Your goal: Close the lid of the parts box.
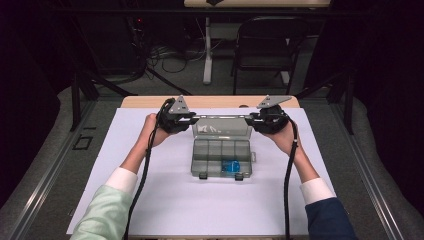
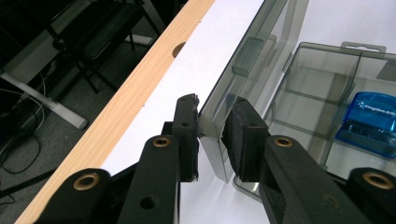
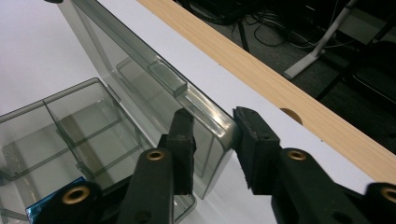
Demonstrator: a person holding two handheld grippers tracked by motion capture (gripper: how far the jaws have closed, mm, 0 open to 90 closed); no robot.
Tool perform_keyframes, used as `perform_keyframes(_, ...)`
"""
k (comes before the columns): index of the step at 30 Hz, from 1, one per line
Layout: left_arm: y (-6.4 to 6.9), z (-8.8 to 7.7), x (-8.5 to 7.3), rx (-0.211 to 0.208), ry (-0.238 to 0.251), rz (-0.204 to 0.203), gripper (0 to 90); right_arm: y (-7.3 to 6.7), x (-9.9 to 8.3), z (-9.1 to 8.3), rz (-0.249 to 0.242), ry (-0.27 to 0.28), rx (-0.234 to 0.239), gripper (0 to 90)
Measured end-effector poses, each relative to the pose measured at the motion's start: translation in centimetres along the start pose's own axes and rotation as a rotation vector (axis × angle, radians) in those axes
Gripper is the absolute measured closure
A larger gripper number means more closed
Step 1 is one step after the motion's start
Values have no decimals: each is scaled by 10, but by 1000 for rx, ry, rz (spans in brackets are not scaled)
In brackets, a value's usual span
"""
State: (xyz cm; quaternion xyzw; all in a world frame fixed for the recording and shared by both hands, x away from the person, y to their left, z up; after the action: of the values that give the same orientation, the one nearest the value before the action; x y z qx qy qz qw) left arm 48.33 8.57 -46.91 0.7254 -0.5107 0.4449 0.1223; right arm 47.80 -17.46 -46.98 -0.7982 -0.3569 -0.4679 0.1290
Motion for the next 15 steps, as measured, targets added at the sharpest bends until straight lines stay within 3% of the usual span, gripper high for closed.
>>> perform_keyframes(12, 16, -9, -5, -20, 2, 16, 727, -18, -7, -11, -79, -20, -67, 695)
perform_keyframes(15, 19, -11, -3, -21, -35, 41, 606, -21, -8, -12, -92, -18, -73, 704)
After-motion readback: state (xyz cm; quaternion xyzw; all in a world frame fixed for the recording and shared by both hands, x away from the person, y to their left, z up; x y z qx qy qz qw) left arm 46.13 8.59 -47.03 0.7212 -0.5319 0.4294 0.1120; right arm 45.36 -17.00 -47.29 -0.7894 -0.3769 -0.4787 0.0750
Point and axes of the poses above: each handheld gripper's, and its own axes: z roughly forward along the jaws, x roughly out of its top, y roughly to its right, the point moved 6 cm from there along z, roughly forward along the jaws, and after that the axes turned 3 degrees about y, right-handed, at the moved point
